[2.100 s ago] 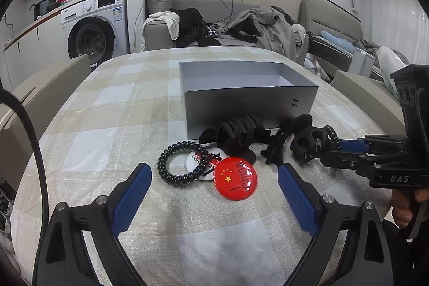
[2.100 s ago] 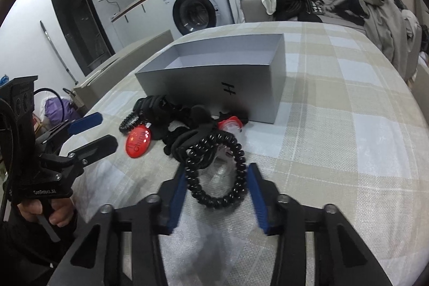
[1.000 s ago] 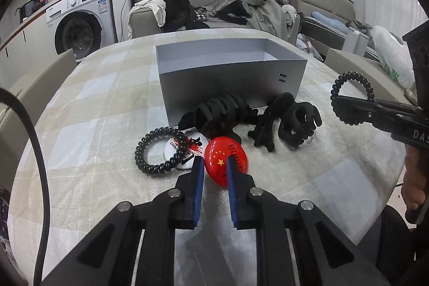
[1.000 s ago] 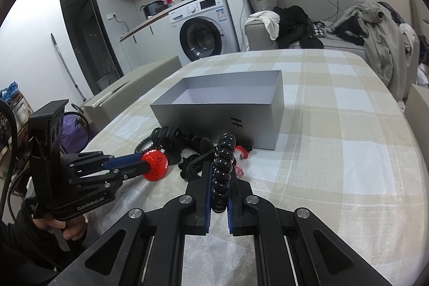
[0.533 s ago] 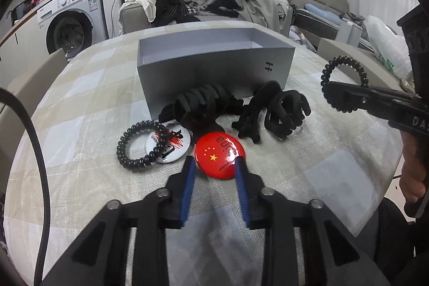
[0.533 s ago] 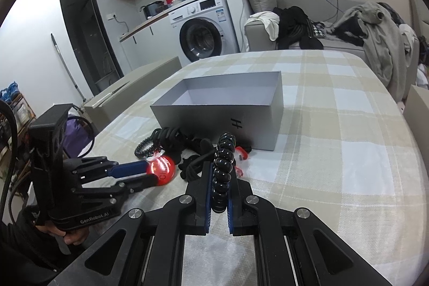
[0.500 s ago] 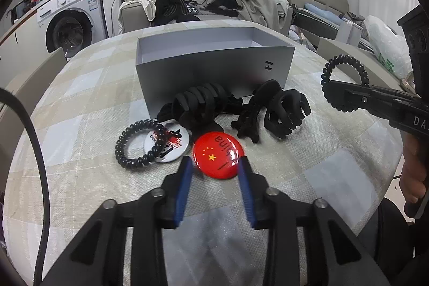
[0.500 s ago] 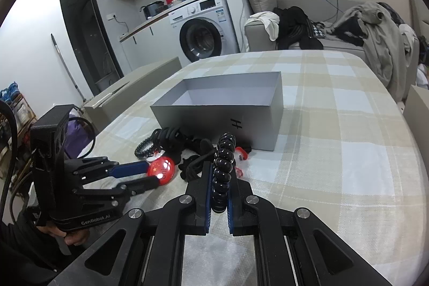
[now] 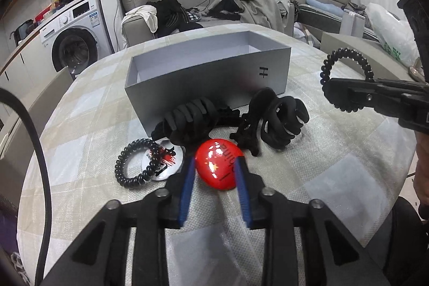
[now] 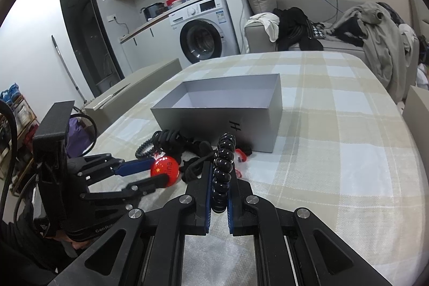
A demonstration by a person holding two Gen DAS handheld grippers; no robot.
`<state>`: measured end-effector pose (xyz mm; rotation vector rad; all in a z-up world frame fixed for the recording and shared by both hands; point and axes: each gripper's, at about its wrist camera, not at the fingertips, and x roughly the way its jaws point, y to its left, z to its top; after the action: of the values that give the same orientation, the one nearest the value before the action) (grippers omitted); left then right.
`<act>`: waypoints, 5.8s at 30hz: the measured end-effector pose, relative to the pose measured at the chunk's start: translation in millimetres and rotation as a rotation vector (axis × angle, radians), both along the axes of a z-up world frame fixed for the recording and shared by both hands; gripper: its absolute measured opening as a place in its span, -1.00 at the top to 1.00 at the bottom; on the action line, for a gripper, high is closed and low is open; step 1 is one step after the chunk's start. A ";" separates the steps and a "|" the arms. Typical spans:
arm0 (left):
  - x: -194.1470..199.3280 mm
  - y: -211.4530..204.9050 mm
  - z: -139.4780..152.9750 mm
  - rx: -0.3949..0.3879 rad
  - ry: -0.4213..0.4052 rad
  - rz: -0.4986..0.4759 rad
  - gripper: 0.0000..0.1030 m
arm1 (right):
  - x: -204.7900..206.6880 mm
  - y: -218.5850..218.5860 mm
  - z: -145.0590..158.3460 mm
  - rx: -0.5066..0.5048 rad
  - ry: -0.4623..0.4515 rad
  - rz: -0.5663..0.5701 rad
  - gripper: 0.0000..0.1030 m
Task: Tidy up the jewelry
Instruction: 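Grasp the red flag badge with the left gripper while the right gripper holds the coil, then carry the red badge and the coiled hair tie over the grey box, then open the left gripper to drop the badge while the right drops the coil, then withdraw both grippers from the box toward the remaining black items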
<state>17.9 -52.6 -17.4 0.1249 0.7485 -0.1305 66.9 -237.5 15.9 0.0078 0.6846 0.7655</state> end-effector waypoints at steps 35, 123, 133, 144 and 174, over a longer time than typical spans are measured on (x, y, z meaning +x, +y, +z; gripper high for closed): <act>3.6 3.9 -2.7 -0.103 0.064 -0.028 -0.02 | 0.5 -1.6 0.9 0.007 0.006 0.006 0.84; 21.3 53.8 42.2 -0.208 -0.140 0.116 -0.98 | 47.4 19.9 36.1 0.040 -0.055 -0.043 -0.94; 10.3 60.4 33.7 -0.200 -0.168 0.144 -0.98 | 27.4 14.0 21.3 -0.018 -0.048 -0.048 -1.00; 10.5 59.0 17.8 -0.171 -0.160 0.146 -0.98 | 23.9 17.7 8.9 -0.038 -0.018 -0.008 -1.00; 9.8 70.7 14.7 -0.205 -0.140 0.168 -0.98 | 18.6 46.2 -16.7 -0.056 0.147 0.193 -0.29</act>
<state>27.7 18.2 -2.7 -0.1227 0.5997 -0.0373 85.4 -191.2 -0.8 -0.0539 0.8551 0.9368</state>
